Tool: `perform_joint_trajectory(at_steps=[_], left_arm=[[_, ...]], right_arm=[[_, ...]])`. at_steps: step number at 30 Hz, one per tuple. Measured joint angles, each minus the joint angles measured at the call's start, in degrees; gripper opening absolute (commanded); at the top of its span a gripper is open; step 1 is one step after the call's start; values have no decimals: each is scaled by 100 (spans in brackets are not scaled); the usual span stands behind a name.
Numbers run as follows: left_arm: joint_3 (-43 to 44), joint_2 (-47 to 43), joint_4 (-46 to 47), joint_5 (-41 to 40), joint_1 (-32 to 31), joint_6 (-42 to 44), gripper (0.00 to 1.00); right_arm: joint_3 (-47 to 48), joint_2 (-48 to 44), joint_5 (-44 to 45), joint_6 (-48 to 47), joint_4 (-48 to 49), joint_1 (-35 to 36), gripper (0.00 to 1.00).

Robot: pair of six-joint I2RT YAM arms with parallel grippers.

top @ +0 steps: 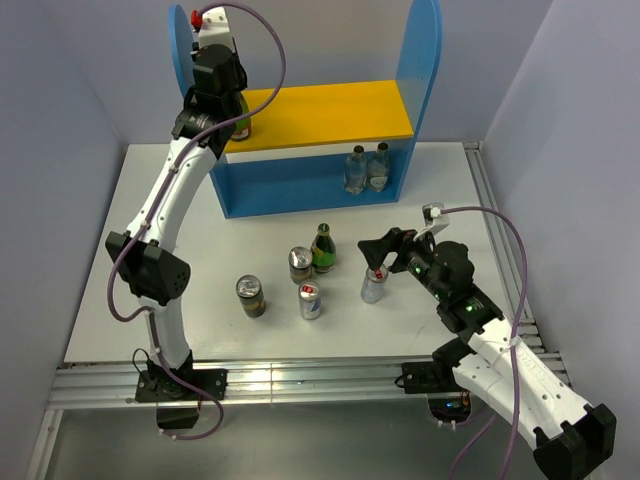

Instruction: Place and organize the beverage onto the shelf

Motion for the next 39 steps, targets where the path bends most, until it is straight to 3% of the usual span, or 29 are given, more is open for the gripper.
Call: perform_joint_trajectory(at_steps=[3,6,8,9,12,16,25,39], left_arm=[[66,103,146,-55,7,70,0],[83,175,299,-79,26,138,13],[83,212,413,-79,33,205,30],[83,223,446,-83,37,227,47],[81,260,599,-118,37,317,62],[22,267,807,-149,48,363,98],[-264,160,754,-127,46,284,99],[-699,-1379,197,-195,-361,122,99]], right_arm=[[-4,22,0,4,0,0,97],[-4,68,0,17,4,0,97],[-7,103,0,20,4,0,97],[-7,116,0,22,4,0,97],[-7,138,0,22,11,0,97],[-7,157,0,22,26,0,97],[-7,162,0,22,42,0,97],[-7,162,0,39,44,0,97]])
